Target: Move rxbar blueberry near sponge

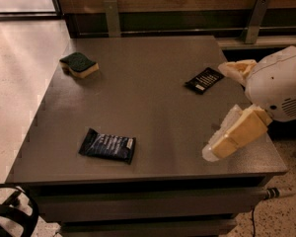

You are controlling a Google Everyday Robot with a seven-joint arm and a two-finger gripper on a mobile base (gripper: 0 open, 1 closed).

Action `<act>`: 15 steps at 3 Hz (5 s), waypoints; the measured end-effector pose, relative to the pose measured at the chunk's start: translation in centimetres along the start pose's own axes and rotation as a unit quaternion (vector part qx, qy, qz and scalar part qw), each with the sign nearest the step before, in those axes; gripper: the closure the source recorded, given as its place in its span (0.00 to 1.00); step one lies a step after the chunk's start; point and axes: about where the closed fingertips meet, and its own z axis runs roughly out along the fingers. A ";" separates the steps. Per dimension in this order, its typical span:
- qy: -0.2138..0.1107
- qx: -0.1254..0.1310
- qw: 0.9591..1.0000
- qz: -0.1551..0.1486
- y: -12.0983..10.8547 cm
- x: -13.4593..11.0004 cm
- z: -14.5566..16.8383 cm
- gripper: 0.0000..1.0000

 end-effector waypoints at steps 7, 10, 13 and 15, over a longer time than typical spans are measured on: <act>-0.158 -0.076 0.984 0.010 4.3 -0.4 14.7 0.00; -0.178 -0.104 0.979 -0.007 6.4 -3.4 19.1 0.00; -0.164 -0.122 0.979 0.000 7.2 -4.6 22.8 0.00; -0.164 -0.124 0.979 -0.005 7.5 -5.0 22.8 0.42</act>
Offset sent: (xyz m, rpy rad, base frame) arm 0.0164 0.0360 -0.0510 0.0209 0.0447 0.0035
